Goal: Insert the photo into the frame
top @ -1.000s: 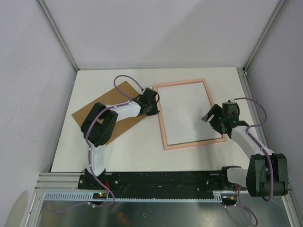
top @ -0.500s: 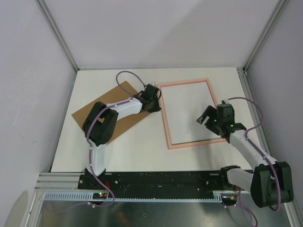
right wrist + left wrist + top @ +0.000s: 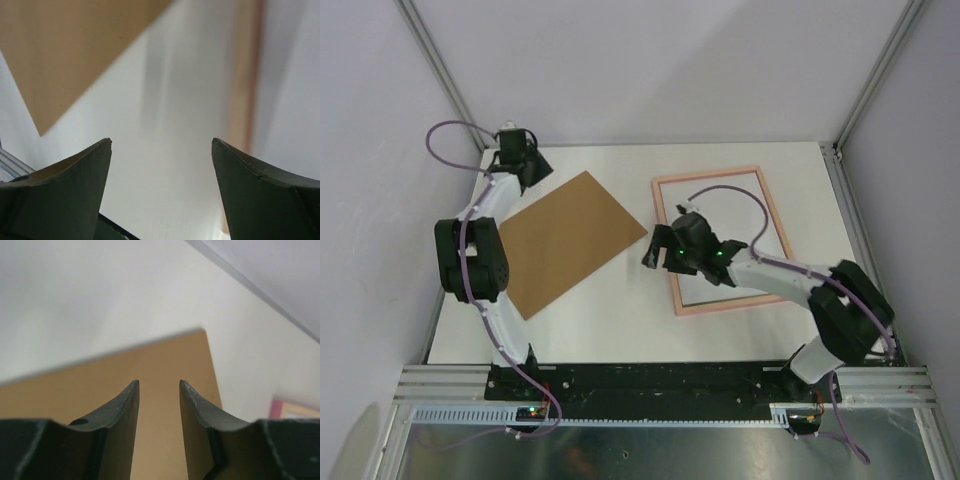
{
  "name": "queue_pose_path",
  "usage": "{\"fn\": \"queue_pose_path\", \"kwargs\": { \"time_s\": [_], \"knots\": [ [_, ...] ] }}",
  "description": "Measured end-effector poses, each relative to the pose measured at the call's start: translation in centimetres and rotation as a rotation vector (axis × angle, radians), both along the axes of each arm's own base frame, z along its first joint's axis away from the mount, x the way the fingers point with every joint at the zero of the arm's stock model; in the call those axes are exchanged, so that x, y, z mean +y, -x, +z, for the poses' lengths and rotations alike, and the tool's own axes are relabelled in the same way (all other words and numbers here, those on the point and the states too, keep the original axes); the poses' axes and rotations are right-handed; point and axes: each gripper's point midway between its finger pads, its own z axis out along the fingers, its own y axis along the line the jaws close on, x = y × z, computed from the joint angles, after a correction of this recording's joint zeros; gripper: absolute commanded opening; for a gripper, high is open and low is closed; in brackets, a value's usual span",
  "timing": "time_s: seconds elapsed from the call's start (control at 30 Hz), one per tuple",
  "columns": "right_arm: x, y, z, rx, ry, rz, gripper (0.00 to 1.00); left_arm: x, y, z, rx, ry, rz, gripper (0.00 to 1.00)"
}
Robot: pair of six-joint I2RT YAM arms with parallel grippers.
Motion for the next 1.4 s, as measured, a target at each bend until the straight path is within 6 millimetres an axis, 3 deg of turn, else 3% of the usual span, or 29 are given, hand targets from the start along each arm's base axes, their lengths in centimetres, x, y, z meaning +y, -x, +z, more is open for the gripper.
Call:
{"fn": "queue_pose_path", "kwargs": {
  "time_s": [0.13, 0.27, 0.4, 0.57, 0.83, 1.03, 1.23, 1.4],
  "knots": [
    [4.1, -0.9, -0.8, 0.001, -0.029, 0.049, 0.86, 4.2, -1.7, -0.9, 0.004, -0.006, 0.046, 0.46],
    [6.7, -1.6, -3.1, 0.030, -0.040, 0.078, 0.86, 7.2, -2.5, -3.9, 0.050, 0.000, 0.073, 0.47],
    [8.2, -1.7, -5.4, 0.067, -0.036, 0.098, 0.86, 9.3, -2.6, -8.0, 0.123, 0.009, 0.102, 0.47],
    [10.2, -2.6, -5.4, 0.050, -0.074, 0.116, 0.86, 10.8, -3.0, -10.9, 0.170, 0.007, 0.116, 0.47],
    [12.3, -4.0, -5.3, 0.027, -0.125, 0.122, 0.86, 11.7, -4.0, -11.0, 0.180, -0.007, 0.114, 0.46],
    [14.3, -5.7, -5.2, 0.000, -0.171, 0.120, 0.86, 11.6, -3.4, -11.6, 0.203, -0.006, 0.113, 0.43],
    [15.4, -7.8, -5.0, -0.016, -0.213, 0.104, 0.86, 10.8, -0.6, -11.9, 0.229, 0.000, 0.110, 0.41],
    [14.5, -9.4, -5.0, -0.011, -0.216, 0.074, 0.86, 10.7, 2.2, -12.1, 0.246, -0.019, 0.138, 0.38]
  ]
}}
